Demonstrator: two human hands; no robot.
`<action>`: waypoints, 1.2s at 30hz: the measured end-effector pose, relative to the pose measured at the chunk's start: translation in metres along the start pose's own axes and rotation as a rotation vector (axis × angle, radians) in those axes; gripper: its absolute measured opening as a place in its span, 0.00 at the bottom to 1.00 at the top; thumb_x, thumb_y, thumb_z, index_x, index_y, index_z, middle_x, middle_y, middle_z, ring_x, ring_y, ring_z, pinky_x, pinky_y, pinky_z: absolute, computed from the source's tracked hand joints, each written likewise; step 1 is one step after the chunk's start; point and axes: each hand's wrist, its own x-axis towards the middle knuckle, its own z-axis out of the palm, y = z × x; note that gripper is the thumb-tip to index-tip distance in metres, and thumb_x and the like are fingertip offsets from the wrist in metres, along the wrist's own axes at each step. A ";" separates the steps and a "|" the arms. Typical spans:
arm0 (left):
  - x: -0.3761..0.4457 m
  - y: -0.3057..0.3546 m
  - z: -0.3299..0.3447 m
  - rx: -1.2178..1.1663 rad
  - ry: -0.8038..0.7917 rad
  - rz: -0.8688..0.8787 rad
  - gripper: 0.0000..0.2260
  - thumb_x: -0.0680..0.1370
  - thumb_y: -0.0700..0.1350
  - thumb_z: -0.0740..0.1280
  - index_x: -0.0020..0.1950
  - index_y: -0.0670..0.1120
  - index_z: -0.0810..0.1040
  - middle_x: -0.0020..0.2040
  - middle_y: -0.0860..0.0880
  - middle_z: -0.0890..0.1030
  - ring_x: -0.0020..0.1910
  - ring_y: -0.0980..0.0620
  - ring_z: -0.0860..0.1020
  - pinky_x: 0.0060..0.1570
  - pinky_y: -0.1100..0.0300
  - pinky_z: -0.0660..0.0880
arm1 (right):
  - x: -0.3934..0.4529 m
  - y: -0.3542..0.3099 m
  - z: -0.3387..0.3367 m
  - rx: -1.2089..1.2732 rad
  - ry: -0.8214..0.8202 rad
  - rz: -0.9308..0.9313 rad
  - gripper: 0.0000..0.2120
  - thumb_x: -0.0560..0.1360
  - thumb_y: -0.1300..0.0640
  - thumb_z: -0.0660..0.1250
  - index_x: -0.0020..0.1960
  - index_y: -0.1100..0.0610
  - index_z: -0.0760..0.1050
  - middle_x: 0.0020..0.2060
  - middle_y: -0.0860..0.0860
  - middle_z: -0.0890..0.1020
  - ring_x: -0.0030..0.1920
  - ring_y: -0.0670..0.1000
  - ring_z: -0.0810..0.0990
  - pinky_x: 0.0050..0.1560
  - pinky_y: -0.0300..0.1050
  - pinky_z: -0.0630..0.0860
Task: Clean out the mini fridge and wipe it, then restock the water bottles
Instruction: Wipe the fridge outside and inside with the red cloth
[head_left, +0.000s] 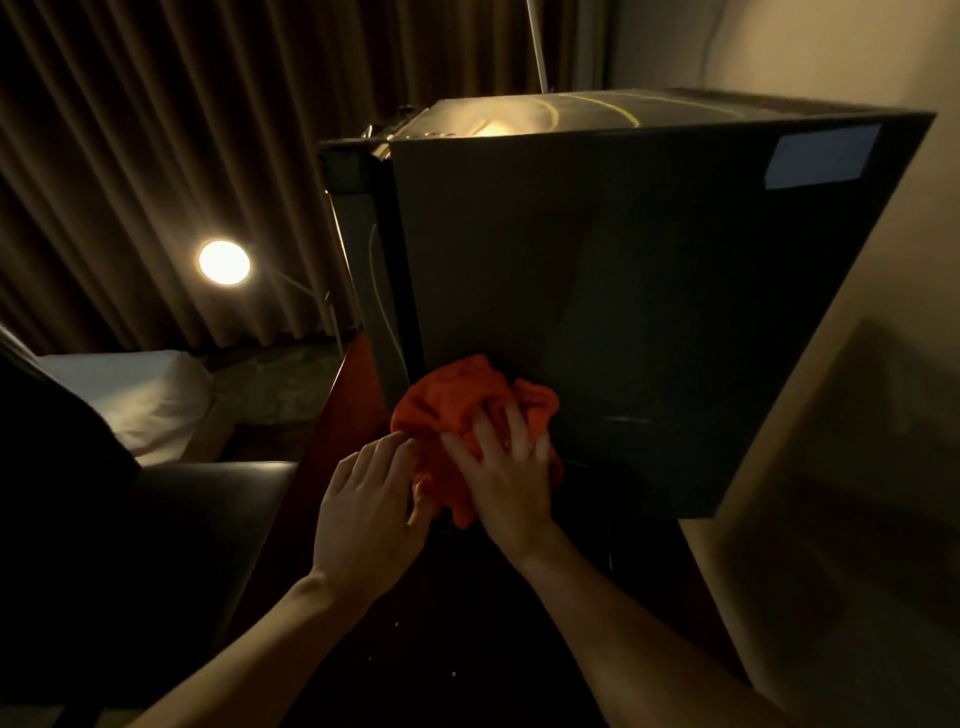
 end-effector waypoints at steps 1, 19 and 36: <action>0.000 0.003 0.001 -0.007 -0.003 0.005 0.20 0.78 0.53 0.63 0.67 0.49 0.71 0.66 0.49 0.76 0.66 0.50 0.73 0.66 0.53 0.66 | -0.002 0.011 -0.002 -0.022 0.017 -0.040 0.23 0.65 0.49 0.76 0.60 0.45 0.78 0.67 0.52 0.66 0.66 0.62 0.66 0.57 0.64 0.73; -0.027 -0.015 0.012 0.008 -0.025 0.001 0.21 0.75 0.51 0.67 0.67 0.47 0.72 0.64 0.48 0.77 0.63 0.49 0.75 0.63 0.54 0.68 | -0.032 0.020 -0.002 0.198 0.223 0.786 0.25 0.70 0.51 0.64 0.65 0.56 0.71 0.65 0.67 0.65 0.65 0.70 0.64 0.67 0.64 0.61; -0.020 -0.021 -0.004 -0.007 -0.076 -0.011 0.24 0.73 0.48 0.74 0.68 0.45 0.73 0.65 0.47 0.77 0.64 0.50 0.76 0.63 0.55 0.66 | -0.059 0.101 -0.040 -0.111 -0.017 0.452 0.30 0.58 0.63 0.78 0.58 0.56 0.73 0.59 0.66 0.69 0.61 0.68 0.66 0.60 0.64 0.67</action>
